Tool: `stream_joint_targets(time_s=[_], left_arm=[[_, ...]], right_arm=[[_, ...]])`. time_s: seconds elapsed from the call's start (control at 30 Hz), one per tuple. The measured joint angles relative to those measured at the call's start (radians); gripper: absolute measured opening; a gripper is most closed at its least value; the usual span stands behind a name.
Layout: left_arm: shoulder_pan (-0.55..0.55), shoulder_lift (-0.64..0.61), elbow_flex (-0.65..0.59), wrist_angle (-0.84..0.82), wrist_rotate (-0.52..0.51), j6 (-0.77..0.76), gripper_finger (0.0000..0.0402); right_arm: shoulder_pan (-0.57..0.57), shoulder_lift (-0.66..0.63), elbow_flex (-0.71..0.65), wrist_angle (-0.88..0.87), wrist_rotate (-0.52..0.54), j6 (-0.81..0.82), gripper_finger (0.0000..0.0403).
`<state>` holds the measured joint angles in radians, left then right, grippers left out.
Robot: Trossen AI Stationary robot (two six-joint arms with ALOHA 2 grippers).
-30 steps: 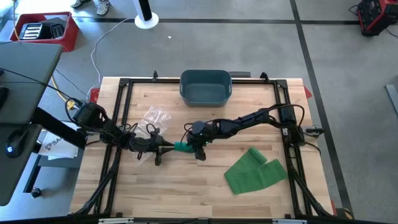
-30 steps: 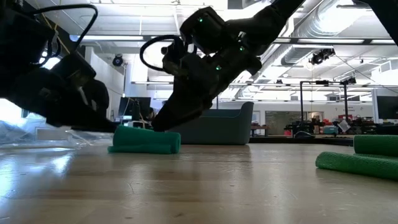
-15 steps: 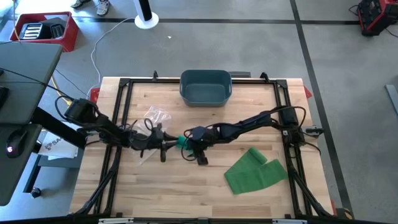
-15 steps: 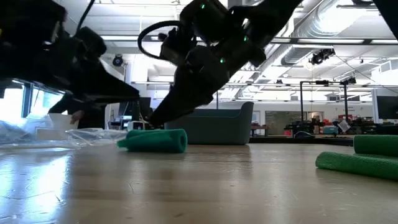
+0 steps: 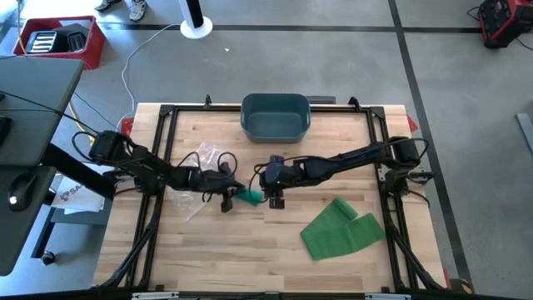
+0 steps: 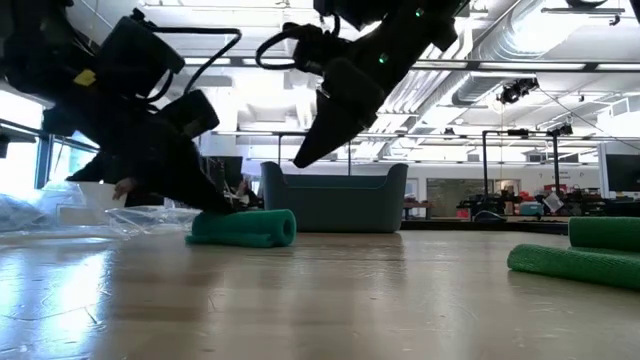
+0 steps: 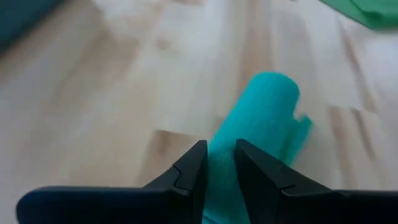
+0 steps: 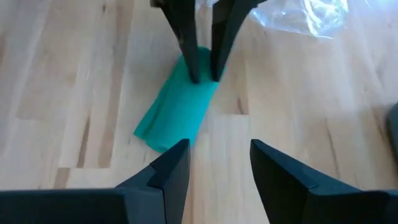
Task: Roll bandage
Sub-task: Roll the blue bandage
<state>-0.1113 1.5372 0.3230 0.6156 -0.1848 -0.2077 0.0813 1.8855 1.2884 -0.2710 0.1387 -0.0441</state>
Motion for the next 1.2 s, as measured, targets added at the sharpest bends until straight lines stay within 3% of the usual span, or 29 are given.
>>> stream_joint_targets(time_s=[0.1,0.23,0.53,1.03,1.2], left_arm=[[-0.029,-0.001,0.002,-0.032,0.038,-0.019,0.0078],[-0.087,-0.002,0.002,-0.066,0.034,-0.026,0.0078],[-0.186,-0.005,0.002,-0.100,-0.072,-0.069,0.0078],[-0.232,-0.101,-0.001,-0.178,-0.201,-0.079,0.0078],[-0.236,-0.132,-0.001,-0.210,-0.210,-0.096,0.0078]], right_arm=[[0.011,0.000,0.000,0.013,-0.017,0.002,0.0161],[0.014,0.011,0.000,0.087,-0.129,0.006,0.0161],[-0.021,0.163,0.000,0.309,-0.202,0.202,0.0161],[-0.036,0.223,-0.001,0.373,-0.378,0.316,0.0162],[-0.036,0.224,-0.001,0.395,-0.410,0.358,0.0187]])
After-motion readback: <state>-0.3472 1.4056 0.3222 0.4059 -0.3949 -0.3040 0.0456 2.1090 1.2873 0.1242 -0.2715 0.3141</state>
